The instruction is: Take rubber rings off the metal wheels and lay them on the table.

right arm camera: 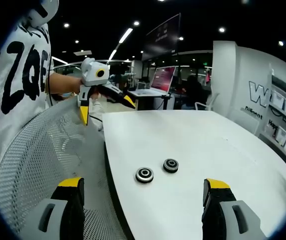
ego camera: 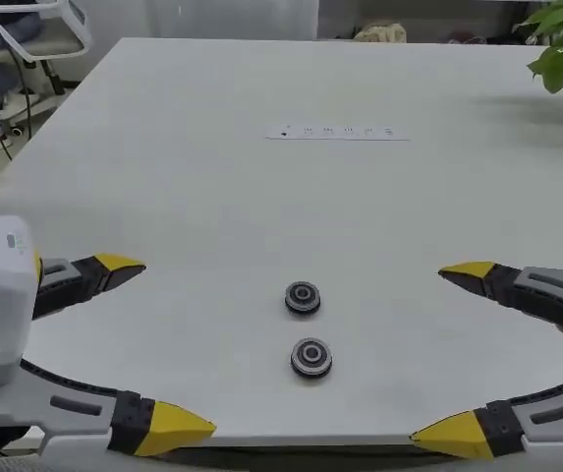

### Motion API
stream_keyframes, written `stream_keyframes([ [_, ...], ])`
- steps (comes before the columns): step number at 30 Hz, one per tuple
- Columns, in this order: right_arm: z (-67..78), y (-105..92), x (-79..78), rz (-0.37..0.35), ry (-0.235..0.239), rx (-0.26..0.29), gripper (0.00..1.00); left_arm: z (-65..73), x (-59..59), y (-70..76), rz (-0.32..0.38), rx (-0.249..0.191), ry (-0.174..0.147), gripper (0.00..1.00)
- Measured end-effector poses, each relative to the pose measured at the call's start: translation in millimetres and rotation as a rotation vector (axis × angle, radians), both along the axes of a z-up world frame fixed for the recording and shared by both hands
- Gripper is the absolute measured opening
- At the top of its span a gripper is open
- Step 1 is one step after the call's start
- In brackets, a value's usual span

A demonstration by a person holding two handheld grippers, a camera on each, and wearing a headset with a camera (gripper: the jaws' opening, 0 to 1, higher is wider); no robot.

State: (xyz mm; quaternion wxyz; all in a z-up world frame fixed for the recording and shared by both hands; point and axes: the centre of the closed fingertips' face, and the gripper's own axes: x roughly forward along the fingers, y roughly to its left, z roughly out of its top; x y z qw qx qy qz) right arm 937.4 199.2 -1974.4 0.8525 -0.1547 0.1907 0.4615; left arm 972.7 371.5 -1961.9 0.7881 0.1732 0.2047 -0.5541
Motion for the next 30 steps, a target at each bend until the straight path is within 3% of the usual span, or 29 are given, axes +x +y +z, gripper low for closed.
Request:
stream_keyframes([
  [30, 10.8, -4.0, 10.3, -0.019, -0.018, 0.027, 0.99, 3.9, 7.7, -0.7, -0.011, -0.007, -0.010, 0.98],
])
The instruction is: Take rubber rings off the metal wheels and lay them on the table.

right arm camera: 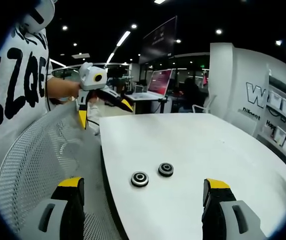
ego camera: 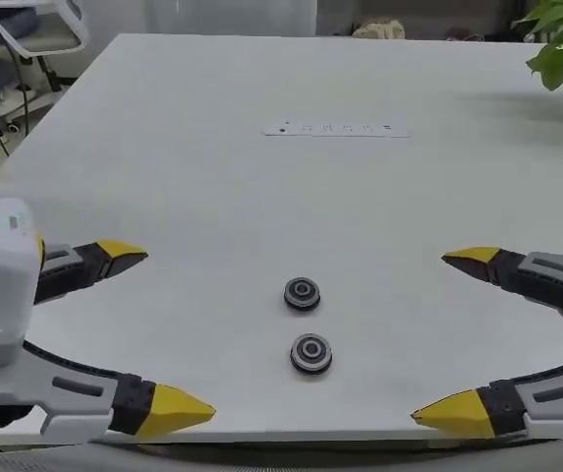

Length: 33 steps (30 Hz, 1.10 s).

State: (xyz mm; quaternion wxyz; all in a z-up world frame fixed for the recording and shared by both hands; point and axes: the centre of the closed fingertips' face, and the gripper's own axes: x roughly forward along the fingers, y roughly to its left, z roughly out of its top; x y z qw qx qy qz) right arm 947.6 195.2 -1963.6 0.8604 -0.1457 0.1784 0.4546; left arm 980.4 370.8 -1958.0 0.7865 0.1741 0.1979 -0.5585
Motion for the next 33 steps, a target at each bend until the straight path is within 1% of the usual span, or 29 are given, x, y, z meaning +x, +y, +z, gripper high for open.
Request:
stream_keyframes([
  [4, 2.1, 1.3, 2.5, 0.007, -0.009, 0.002, 0.99, -0.4, 0.4, -0.6, -0.004, 0.001, 0.005, 0.98],
  [11, 4.2, 2.0, 8.8, 0.009, -0.019, 0.011, 0.99, 0.6, 4.3, -3.9, -0.007, -0.001, 0.001, 0.98],
  [15, 5.4, 1.5, 11.7, 0.008, -0.022, 0.021, 0.99, -0.1, 4.3, -6.1, -0.016, -0.001, 0.003, 0.98],
  [18, 3.3, 1.5, 11.1, 0.015, -0.009, 0.013, 0.95, -0.8, 4.9, -7.6, -0.019, 0.000, 0.003, 0.97],
  [20, 3.5, 1.7, 11.5, 0.019, -0.018, 0.010, 0.96, -0.6, 5.2, -8.4, -0.020, -0.001, 0.001, 0.97],
  [26, 3.3, 2.1, 13.6, 0.026, -0.016, 0.014, 0.95, -0.5, 7.0, -9.9, -0.022, -0.001, 0.001, 0.97],
  [33, 4.7, 2.5, 18.7, 0.036, -0.024, 0.013, 0.93, -0.5, 9.8, -11.2, -0.025, 0.003, -0.003, 0.96],
])
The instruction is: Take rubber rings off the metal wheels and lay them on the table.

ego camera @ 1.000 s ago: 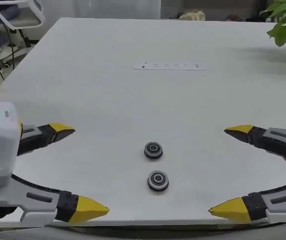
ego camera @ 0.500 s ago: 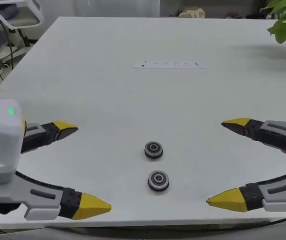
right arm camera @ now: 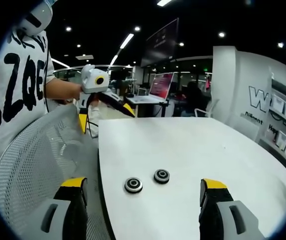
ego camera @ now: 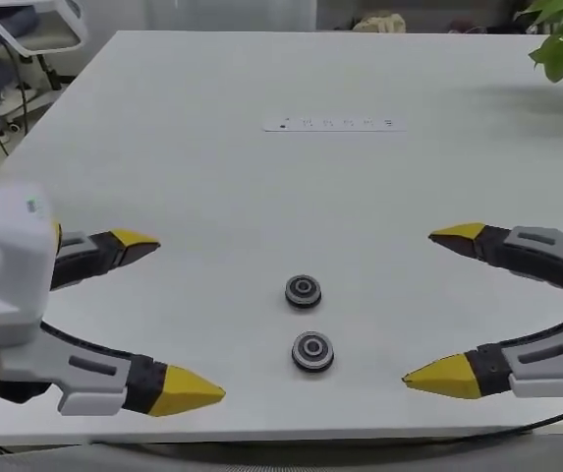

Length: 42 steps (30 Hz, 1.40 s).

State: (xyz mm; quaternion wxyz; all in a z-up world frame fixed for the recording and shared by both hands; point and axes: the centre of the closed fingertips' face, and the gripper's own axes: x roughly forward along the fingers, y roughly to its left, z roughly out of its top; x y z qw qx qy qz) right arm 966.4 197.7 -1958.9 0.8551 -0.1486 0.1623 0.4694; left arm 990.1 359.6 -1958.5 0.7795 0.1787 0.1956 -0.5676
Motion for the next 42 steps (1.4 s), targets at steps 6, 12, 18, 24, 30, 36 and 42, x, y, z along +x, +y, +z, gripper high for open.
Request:
stream_keyframes([
  [6, 0.9, 1.9, 3.8, 0.011, -0.005, 0.002, 0.92, 2.1, 2.7, -2.1, -0.004, -0.003, -0.005, 0.96],
  [12, 0.8, 2.3, 6.6, 0.021, -0.005, -0.002, 0.91, 2.3, 5.3, -5.0, -0.009, -0.006, -0.002, 0.95],
  [18, 0.3, 2.5, 8.5, 0.028, -0.001, -0.001, 0.90, 1.3, 7.4, -9.2, -0.019, -0.004, -0.002, 0.95],
  [24, -5.0, 1.2, 11.1, 0.038, 0.007, -0.018, 0.88, -0.4, 9.3, -14.0, -0.032, 0.002, 0.001, 0.94],
  [30, -6.5, 3.7, 12.8, 0.050, 0.006, -0.019, 0.87, -3.2, 11.0, -17.3, -0.043, 0.010, 0.003, 0.94],
  [36, -9.1, 7.4, 14.4, 0.063, 0.008, -0.025, 0.85, -3.4, 11.6, -22.1, -0.057, 0.012, 0.005, 0.93],
  [42, -9.2, 12.8, 16.4, 0.074, 0.007, -0.018, 0.83, -5.4, 12.7, -25.2, -0.075, 0.025, 0.005, 0.92],
])
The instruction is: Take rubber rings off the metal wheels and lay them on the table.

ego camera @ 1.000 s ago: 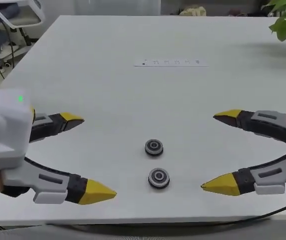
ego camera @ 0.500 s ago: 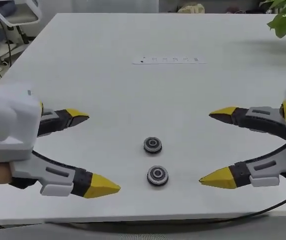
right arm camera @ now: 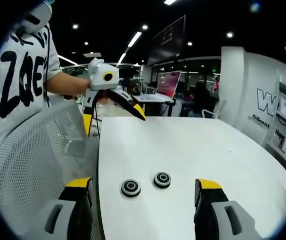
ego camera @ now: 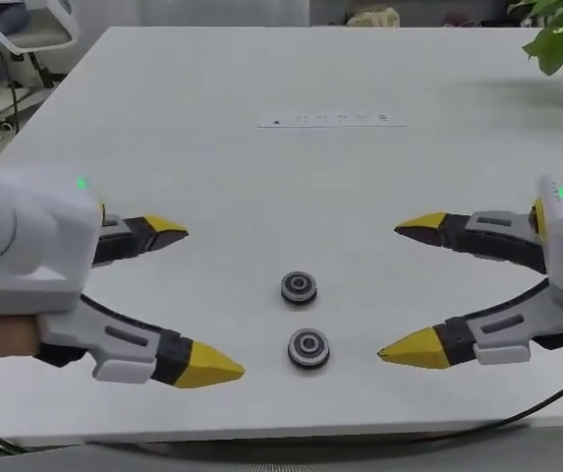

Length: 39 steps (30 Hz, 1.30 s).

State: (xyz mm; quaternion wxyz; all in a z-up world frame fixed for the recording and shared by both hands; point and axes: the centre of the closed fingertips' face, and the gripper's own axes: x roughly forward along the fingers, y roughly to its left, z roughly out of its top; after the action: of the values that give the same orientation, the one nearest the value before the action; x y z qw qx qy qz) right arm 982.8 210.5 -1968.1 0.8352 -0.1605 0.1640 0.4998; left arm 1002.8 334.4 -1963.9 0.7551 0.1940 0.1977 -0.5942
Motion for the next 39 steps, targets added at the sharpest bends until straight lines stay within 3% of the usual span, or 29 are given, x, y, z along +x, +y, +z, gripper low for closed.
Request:
stream_keyframes([
  [15, -7.4, 9.9, -0.6, 0.039, 0.009, -0.021, 0.80, 1.3, 0.3, -11.8, -0.043, 0.003, -0.026, 0.86],
  [22, -8.6, 10.7, -0.6, 0.046, 0.011, -0.021, 0.78, -3.6, -0.6, -19.2, -0.057, 0.006, -0.014, 0.84],
  [25, -11.6, 10.5, 0.1, 0.051, 0.015, -0.027, 0.77, -2.9, -0.6, -21.7, -0.068, 0.004, -0.029, 0.80],
  [39, -24.6, 10.3, 6.2, 0.059, 0.046, -0.024, 0.74, -17.6, 4.2, -35.5, -0.083, 0.011, 0.009, 0.77],
])
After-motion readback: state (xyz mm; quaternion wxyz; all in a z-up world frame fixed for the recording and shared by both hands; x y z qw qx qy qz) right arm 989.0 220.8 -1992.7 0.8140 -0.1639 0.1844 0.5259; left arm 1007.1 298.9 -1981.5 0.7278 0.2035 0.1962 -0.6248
